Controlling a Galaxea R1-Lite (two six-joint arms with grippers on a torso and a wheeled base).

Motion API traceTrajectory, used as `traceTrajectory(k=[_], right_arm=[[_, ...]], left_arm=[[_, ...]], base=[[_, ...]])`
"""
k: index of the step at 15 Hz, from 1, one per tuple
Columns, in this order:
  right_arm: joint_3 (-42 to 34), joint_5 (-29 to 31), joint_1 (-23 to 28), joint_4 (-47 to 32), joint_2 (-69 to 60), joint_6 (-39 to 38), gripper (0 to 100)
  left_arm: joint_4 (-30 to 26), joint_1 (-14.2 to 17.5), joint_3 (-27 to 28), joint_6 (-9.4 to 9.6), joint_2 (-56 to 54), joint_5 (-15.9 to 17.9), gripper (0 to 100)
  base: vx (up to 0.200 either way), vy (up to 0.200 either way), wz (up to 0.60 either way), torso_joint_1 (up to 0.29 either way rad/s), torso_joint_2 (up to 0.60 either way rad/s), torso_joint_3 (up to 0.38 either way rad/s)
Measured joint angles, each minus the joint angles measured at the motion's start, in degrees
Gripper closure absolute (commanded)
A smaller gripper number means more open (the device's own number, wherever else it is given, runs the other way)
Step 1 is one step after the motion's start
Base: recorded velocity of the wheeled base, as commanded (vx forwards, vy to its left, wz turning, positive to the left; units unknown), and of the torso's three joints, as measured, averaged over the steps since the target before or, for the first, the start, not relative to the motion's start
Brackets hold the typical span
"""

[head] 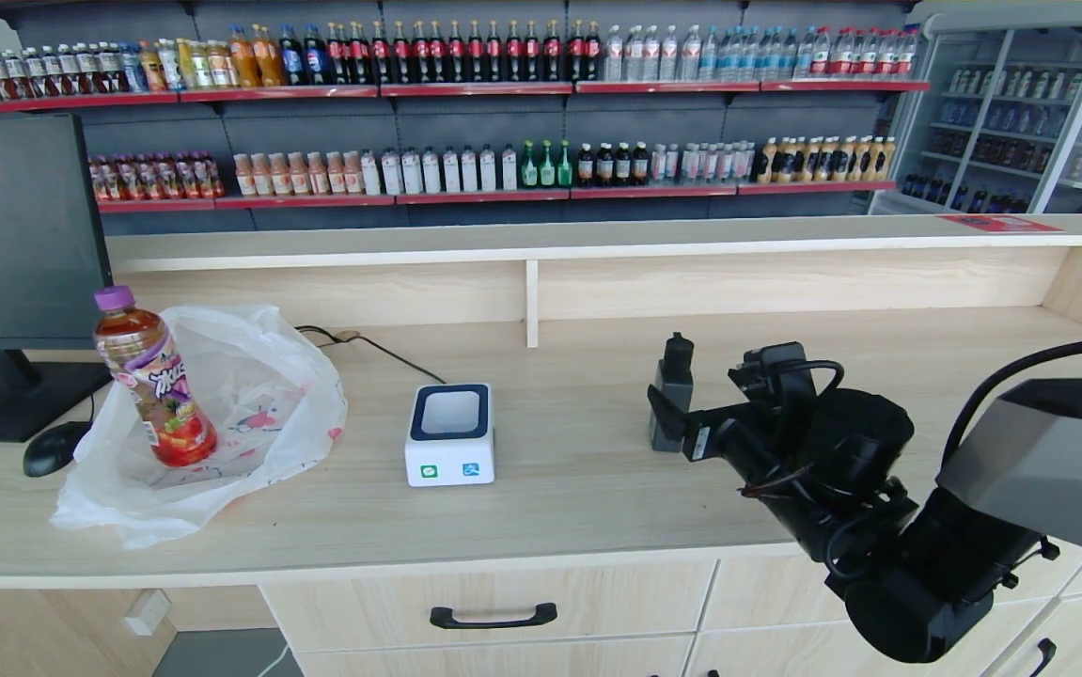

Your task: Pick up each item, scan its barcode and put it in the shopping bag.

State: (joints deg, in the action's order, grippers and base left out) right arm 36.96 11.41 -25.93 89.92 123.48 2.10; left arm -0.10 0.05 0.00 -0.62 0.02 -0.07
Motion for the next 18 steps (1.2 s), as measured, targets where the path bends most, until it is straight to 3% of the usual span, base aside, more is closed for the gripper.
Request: traceTrajectory(k=[18], right_arm=[[11.65,2.11,1.13,0.02,11.25,-1.08,0]], left_arm=[[0.00,0.02,0.00,-0.04,0.00,0.00,0]], base=[[0.000,0.000,0.00,0.000,0.00,0.000]])
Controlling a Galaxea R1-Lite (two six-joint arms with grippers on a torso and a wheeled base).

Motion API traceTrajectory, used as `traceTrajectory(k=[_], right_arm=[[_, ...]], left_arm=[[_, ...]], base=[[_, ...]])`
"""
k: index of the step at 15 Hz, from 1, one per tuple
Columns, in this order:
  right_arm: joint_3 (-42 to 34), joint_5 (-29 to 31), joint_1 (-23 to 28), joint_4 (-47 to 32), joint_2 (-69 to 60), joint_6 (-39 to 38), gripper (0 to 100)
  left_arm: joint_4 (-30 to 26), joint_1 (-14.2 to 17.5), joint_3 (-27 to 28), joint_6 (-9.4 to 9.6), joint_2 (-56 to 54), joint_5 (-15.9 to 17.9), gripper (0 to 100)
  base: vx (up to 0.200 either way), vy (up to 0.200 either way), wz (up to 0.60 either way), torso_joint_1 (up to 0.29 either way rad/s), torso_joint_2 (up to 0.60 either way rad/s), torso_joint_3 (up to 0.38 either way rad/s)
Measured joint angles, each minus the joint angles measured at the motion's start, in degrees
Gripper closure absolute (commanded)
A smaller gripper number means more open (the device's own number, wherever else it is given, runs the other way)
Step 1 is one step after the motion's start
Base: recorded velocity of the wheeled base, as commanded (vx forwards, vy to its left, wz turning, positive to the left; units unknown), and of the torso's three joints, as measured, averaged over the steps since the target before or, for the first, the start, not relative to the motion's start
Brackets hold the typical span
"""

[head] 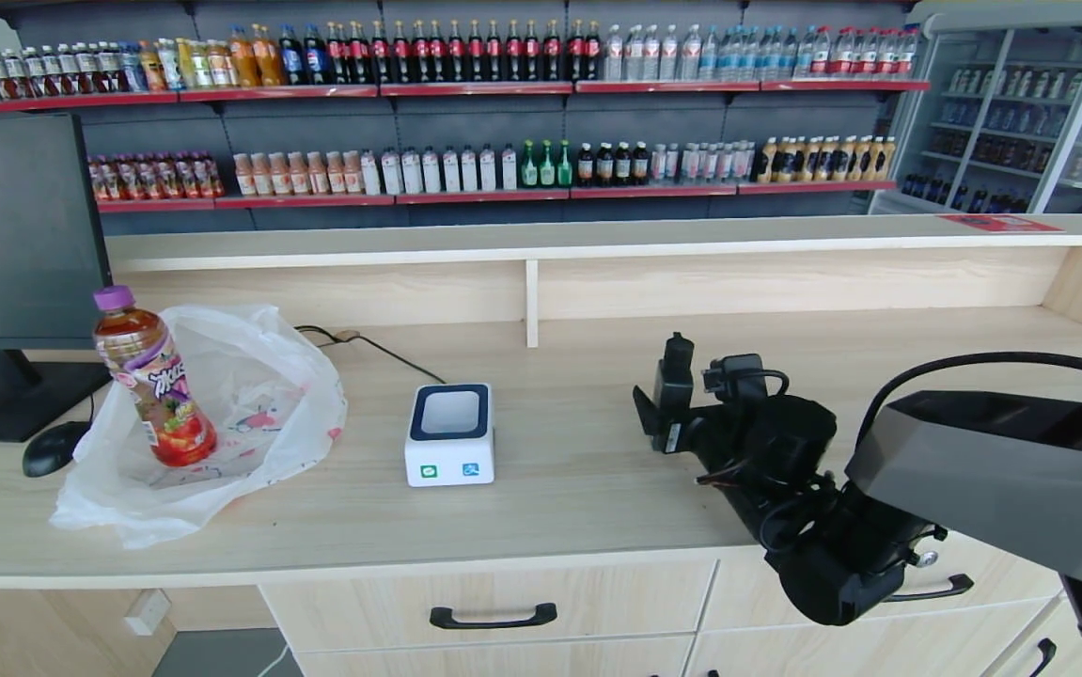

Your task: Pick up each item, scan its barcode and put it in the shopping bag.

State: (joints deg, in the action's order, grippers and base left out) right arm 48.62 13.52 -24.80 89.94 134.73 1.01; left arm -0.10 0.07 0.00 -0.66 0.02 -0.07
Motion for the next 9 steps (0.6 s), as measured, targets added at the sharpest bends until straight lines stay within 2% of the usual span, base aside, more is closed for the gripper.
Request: traceTrajectory(k=[7,8,9], right_arm=[[2.04,-0.02,0.46,-0.02,1.68,0.13,0],[3.10,0.00,0.46,0.02,2.21,0.27,100],[3.63,0.00,0.46,-0.02,2.67,0.33,100]], left_arm=[[0.00,-0.02,0.00,0.00,0.00,0.00,0],[0.02,-0.02,0.00,0.01,0.00,0.00,0],[0.02,-0.02,0.00,-0.05,0.00,0.00,0]], base=[[0.000,0.000,0.00,0.000,0.00,0.000],[0.000,0.000,0.00,0.000,0.00,0.000],[0.000,0.000,0.00,0.000,0.00,0.000]])
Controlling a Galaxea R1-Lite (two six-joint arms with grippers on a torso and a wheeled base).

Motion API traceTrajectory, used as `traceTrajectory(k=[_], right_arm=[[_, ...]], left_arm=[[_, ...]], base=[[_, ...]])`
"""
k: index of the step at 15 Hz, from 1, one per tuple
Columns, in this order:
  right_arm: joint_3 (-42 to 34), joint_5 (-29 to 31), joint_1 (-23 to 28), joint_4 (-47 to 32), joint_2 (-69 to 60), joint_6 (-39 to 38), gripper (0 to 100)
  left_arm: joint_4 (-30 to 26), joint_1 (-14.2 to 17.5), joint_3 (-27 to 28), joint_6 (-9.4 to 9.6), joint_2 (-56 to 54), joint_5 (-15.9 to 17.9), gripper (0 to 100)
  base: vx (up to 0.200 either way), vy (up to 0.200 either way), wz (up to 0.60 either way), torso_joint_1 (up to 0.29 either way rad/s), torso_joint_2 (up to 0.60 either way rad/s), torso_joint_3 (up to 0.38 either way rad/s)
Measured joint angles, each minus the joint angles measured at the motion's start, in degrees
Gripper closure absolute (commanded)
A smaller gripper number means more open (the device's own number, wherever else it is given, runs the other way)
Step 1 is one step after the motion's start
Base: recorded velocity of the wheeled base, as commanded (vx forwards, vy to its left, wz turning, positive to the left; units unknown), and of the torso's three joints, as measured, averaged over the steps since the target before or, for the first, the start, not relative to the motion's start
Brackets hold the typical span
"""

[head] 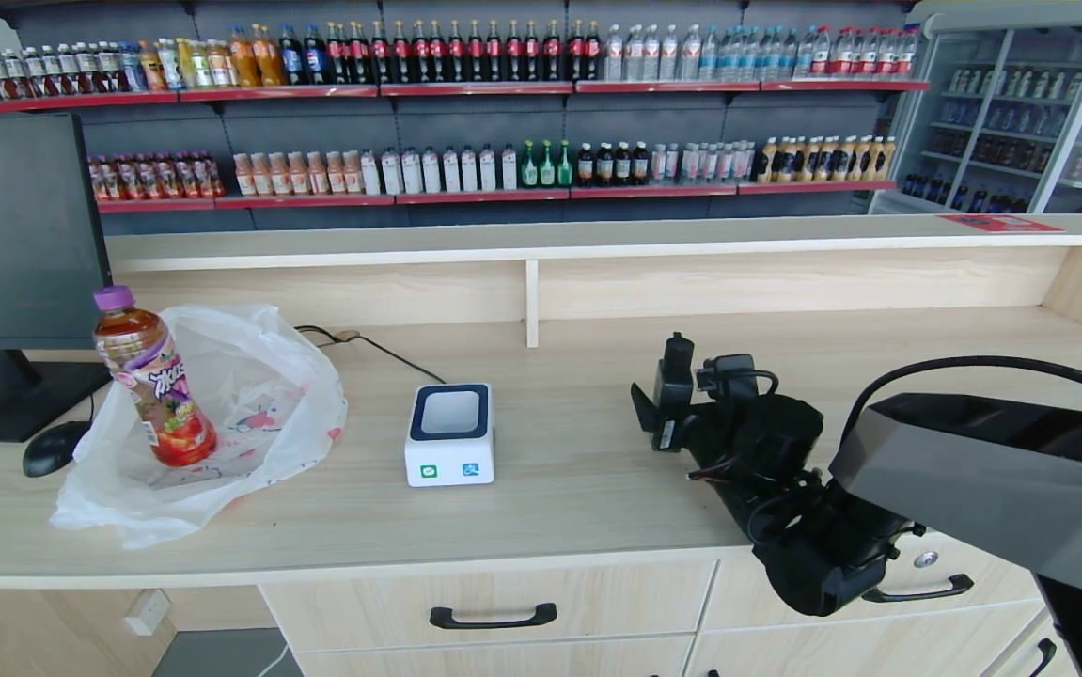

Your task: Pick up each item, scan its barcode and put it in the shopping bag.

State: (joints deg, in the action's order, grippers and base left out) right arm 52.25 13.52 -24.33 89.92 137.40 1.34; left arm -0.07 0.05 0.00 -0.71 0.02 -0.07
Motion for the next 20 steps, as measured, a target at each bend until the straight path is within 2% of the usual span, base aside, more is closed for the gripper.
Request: traceTrajectory(k=[11,20], right_arm=[[2.63,0.02,-0.39,-0.01,0.56,-0.45,100],[0.15,0.02,-0.46,0.05,-4.90,-0.48,100]], left_arm=[[-0.02,0.02,0.00,-0.24,0.00,-0.09,0],[-0.02,0.00,0.00,-0.24,0.00,-0.09,0]], base=[[0.000,0.000,0.00,0.000,0.00,0.000],[0.000,0.000,0.00,0.000,0.00,0.000]])
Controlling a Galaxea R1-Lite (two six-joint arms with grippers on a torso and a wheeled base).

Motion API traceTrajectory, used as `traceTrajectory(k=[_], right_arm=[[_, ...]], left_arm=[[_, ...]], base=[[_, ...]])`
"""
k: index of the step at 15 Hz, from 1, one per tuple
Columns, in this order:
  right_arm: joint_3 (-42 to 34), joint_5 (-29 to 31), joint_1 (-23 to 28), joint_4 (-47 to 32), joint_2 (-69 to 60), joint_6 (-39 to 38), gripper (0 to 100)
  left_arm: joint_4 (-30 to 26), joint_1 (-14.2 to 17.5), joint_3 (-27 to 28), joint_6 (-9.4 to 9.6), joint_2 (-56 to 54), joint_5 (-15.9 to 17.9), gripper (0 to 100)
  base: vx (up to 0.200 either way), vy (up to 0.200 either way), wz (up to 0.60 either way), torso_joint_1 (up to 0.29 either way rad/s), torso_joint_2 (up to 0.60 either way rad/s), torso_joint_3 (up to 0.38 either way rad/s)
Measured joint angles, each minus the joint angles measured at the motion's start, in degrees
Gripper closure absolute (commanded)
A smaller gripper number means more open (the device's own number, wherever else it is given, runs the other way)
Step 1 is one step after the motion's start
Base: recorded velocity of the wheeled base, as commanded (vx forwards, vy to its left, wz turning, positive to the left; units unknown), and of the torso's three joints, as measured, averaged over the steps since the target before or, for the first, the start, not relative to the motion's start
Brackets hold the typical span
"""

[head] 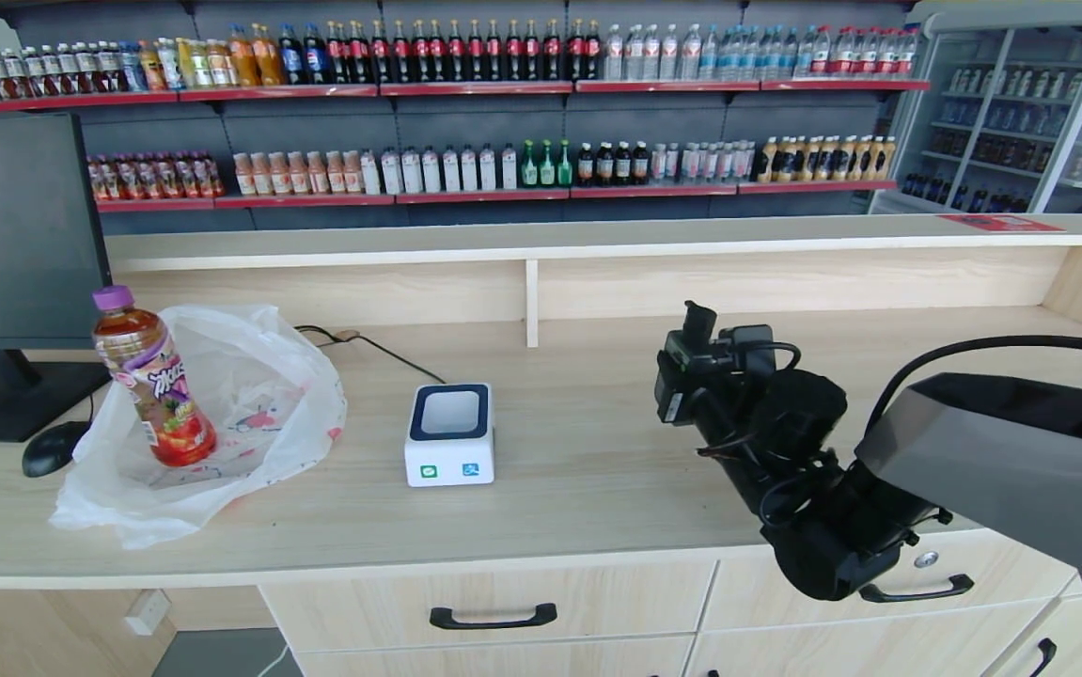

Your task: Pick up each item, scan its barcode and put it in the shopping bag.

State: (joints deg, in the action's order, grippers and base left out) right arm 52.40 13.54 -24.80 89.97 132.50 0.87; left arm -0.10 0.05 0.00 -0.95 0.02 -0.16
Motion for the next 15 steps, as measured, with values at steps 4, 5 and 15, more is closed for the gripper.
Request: traceTrajectory(k=[4,5,15], right_arm=[[-2.45,0.00,-0.59,-0.05,-3.56,0.00,100],[-3.11,0.00,-1.17,-0.02,-4.72,-0.02,100],[-8.28,0.06,-6.68,-0.05,-12.68,0.00,100]], left_arm=[[0.00,0.02,0.00,0.00,0.00,0.00,0],[0.00,0.02,0.00,0.00,0.00,0.00,0],[0.00,0.00,0.00,0.13,0.00,0.00,0]], base=[[0.000,0.000,0.00,0.000,0.00,0.000],[0.000,0.000,0.00,0.000,0.00,0.000],[0.000,0.000,0.00,0.000,0.00,0.000]])
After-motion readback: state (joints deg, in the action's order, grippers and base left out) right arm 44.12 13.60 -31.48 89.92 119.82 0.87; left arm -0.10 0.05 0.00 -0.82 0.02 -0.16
